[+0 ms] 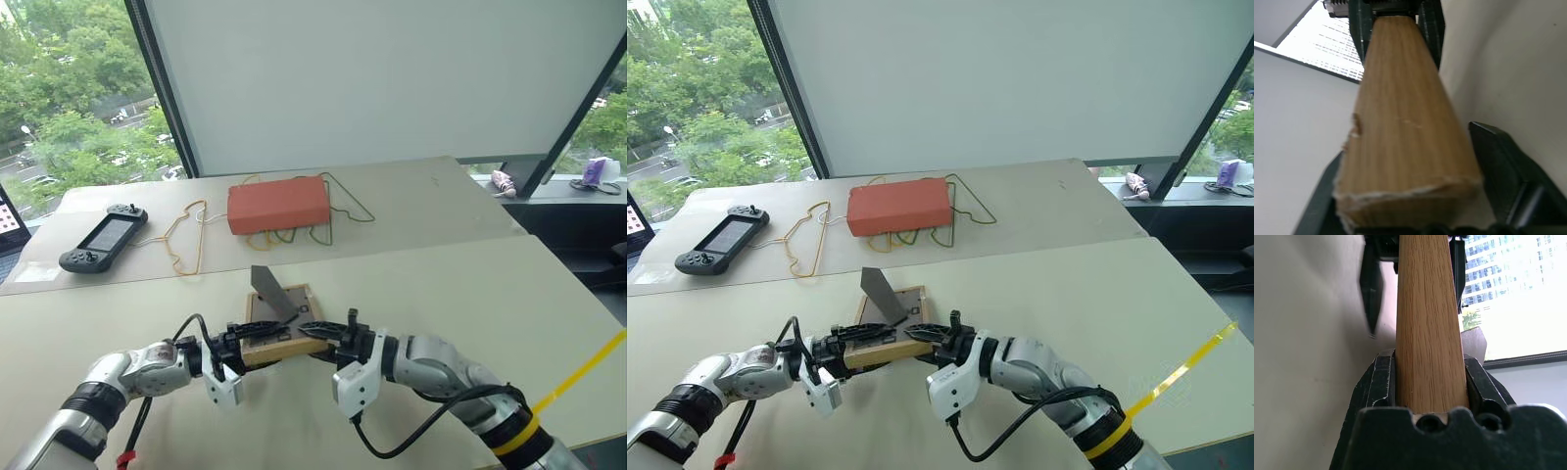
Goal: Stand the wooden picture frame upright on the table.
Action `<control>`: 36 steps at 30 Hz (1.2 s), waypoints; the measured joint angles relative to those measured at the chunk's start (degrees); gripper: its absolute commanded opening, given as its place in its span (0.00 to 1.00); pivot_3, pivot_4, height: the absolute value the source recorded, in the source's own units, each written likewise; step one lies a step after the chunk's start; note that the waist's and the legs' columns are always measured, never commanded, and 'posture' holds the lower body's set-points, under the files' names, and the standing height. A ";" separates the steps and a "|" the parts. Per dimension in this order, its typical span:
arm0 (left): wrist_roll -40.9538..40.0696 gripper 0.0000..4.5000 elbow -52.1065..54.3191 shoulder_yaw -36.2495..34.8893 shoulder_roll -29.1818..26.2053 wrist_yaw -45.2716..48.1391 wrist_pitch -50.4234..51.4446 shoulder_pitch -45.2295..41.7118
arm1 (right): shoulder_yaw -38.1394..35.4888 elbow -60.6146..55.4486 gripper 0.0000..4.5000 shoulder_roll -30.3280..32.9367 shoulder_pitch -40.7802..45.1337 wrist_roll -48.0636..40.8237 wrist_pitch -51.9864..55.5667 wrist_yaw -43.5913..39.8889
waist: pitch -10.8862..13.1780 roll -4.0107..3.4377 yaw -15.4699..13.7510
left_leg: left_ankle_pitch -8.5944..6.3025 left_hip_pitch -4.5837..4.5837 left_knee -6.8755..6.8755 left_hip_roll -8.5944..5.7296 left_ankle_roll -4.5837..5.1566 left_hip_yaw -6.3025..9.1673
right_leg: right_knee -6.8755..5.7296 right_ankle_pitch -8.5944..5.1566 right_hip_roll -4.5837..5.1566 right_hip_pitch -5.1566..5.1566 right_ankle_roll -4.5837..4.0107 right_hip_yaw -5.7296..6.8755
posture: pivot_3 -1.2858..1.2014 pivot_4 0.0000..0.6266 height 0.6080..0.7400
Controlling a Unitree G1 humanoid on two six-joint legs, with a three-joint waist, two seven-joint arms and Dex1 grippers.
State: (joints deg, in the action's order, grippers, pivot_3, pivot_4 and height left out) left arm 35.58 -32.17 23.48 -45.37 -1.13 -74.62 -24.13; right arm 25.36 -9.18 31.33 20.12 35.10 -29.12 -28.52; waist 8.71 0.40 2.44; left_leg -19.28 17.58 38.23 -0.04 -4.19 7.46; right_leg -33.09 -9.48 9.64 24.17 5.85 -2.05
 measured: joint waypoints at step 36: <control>-35.34 0.78 36.24 -15.84 -0.64 25.01 26.01 33.89 | -9.38 18.87 0.39 2.22 38.86 -66.72 93.44 -37.85 | 0.20 -0.12 0.60 | -0.26 0.66 0.12 0.08 0.48 -0.04 | -0.09 0.01 -0.05 0.77 -0.15 0.01 | 0.52 0.24 1.00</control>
State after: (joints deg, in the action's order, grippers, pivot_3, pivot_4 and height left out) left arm 0.24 4.08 7.64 -46.01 23.89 -48.61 9.75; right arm 15.98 9.69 33.54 58.98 -31.62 64.32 -66.38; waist 8.91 0.29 3.04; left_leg -19.54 18.25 38.34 0.03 -3.71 7.42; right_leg -33.18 -9.47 9.59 24.95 5.71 -2.04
